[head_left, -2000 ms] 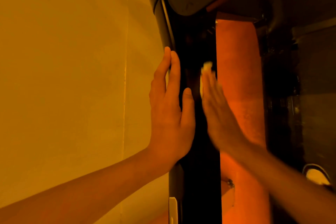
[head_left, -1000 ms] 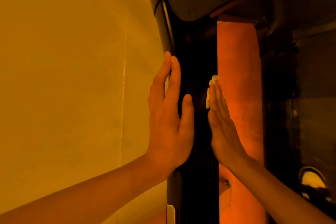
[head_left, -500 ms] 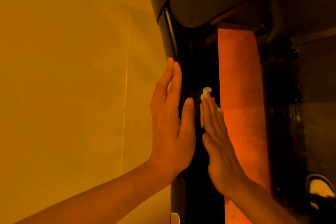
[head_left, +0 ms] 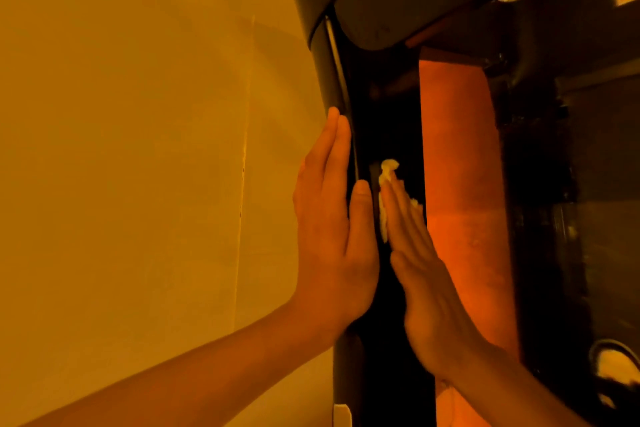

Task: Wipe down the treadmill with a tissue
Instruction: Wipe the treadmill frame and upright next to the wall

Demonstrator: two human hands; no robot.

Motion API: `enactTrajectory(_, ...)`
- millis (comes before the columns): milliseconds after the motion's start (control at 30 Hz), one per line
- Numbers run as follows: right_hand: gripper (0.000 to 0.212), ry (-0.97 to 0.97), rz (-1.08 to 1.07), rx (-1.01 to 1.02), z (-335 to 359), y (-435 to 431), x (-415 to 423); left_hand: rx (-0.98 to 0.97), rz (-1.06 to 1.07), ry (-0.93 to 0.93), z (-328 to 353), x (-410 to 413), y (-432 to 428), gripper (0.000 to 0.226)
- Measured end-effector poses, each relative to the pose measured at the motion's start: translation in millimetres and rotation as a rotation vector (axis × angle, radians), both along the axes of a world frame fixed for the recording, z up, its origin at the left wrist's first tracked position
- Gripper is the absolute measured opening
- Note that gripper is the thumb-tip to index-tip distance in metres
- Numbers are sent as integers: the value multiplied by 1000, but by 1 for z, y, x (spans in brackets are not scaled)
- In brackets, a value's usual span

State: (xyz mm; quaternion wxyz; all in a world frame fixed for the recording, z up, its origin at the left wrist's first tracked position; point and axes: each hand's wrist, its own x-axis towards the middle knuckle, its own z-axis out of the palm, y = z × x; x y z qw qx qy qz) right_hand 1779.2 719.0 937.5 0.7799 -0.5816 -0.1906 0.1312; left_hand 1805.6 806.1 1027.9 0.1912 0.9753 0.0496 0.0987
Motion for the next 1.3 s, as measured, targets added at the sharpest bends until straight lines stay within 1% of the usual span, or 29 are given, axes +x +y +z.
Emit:
enactTrajectory(100,59,-76,-33,-65,8,17,74,9,-5,2,0,1,1,53)
enactTrajectory(133,62,-59,-43,-64,12,23,102,10,-8,1,0,2,1,52)
enactTrajectory(200,64,52,-67,-42,19,31,135,3,-2,5,-1,2,2,53)
enactTrajectory(267,60,14,-87,-31,19,31,122,-5,-3,7,-1,1,2,52)
enactTrajectory(300,57,-37,-96,-41,15,29,101,-5,-7,4,-1,0,2,53)
enactTrajectory(367,55,-79,-97,-101,5,23,51,-11,-5,2,-1,0,0,54)
enactTrajectory(400,61,-104,-108,-180,0,20,28,-16,-2,-2,-1,0,0,54)
enactTrajectory(467,85,-163,-125,-318,-5,17,14,-15,0,-11,-1,1,0,54)
enactTrajectory(500,90,-154,-111,-294,-2,17,25,-15,-1,-14,-1,1,0,54)
enactTrajectory(567,94,-56,-45,-129,10,21,64,-18,-6,-18,-2,2,1,54)
enactTrajectory(600,101,-18,-29,-76,13,25,89,-15,-7,-18,-2,1,1,53)
enactTrajectory(633,109,-6,-26,-53,18,27,112,-12,-5,-16,-2,1,1,52)
enactTrajectory(667,112,-10,-34,-55,20,29,126,-15,0,-11,-2,1,1,52)
enactTrajectory(700,110,-23,-41,-67,21,30,129,-21,2,-8,-2,1,1,52)
enactTrajectory(733,105,-36,-50,-83,21,28,120,-22,-1,-9,-2,1,1,52)
enactTrajectory(800,76,-31,-40,-71,18,18,78,-15,-2,-15,-2,1,2,53)
enactTrajectory(833,66,-18,-28,-52,16,11,52,-24,0,-14,-2,1,2,54)
enactTrajectory(867,62,-18,-21,-42,13,6,28,-36,1,-15,-2,1,1,54)
enactTrajectory(933,62,-20,-5,-38,9,3,13,-39,6,-21,-3,1,0,54)
enactTrajectory(1033,58,-44,-23,-68,18,13,67,-24,-8,-19,-3,1,1,52)
enactTrajectory(1133,58,-1,-26,-44,27,23,118,-28,-4,-8,-2,2,2,52)
enactTrajectory(1200,57,-18,-36,-22,22,22,103,-27,-4,-5,-2,1,2,52)
enactTrajectory(1267,55,-57,-22,-25,11,12,53,-15,-6,-7,-1,1,1,53)
enactTrajectory(1300,56,-46,5,-34,5,3,22,-12,-10,-10,-2,1,0,53)
